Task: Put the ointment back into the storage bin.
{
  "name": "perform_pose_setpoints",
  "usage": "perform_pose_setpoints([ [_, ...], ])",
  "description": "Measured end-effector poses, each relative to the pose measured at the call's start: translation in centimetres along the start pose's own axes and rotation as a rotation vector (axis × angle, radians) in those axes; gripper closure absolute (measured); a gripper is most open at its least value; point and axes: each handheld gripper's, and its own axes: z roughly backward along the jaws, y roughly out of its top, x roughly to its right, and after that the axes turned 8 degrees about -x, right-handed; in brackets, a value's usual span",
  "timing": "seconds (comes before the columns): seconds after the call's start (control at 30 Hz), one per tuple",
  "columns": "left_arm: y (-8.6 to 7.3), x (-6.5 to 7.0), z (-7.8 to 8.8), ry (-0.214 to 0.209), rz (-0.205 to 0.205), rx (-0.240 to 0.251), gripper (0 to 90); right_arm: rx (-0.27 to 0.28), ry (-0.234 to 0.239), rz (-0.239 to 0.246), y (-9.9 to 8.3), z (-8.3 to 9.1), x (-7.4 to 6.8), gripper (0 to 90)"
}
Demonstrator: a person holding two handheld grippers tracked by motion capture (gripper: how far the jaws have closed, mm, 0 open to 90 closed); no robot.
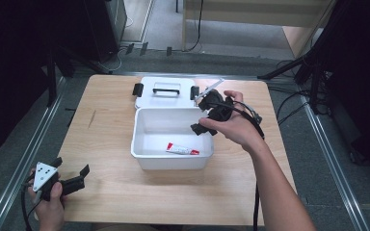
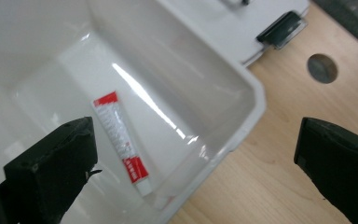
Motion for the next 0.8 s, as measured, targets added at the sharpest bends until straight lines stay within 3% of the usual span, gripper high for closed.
perform_pose_setpoints([
  [0.1, 0.0, 0.0, 0.0, 0.000, 0.000, 0.000, 0.3, 0.105, -0.021, -0.040, -1.3, 0.7, 1.0, 0.0],
  [0.3, 0.0, 0.0, 0.0, 0.001, 0.000, 0.000, 0.3, 0.256, -0.081, -0.142, -4.2, 1.8, 2.8, 0.0],
  [0.33, 0.0, 0.0, 0.0, 0.001, 0.000, 0.000, 0.3, 0.256, -0.081, -0.142, -4.2, 1.8, 2.8, 0.0],
  [0.37, 0.0, 0.0, 0.0, 0.002, 0.001, 0.000, 0.3, 0.290, -0.104, -0.168, -5.2, 2.1, 3.3, 0.0],
  [0.6, 0.0, 0.0, 0.0, 0.002, 0.000, 0.001, 0.3, 0.347, -0.147, -0.228, -8.5, 2.0, 4.5, 0.0],
  [0.63, 0.0, 0.0, 0.0, 0.003, -0.001, 0.001, 0.3, 0.363, -0.154, -0.260, -9.5, 1.9, 4.9, 0.0],
  [0.8, 0.0, 0.0, 0.0, 0.004, -0.001, 0.001, 0.3, 0.399, -0.167, -0.314, -12.1, 1.3, 5.9, 0.0],
])
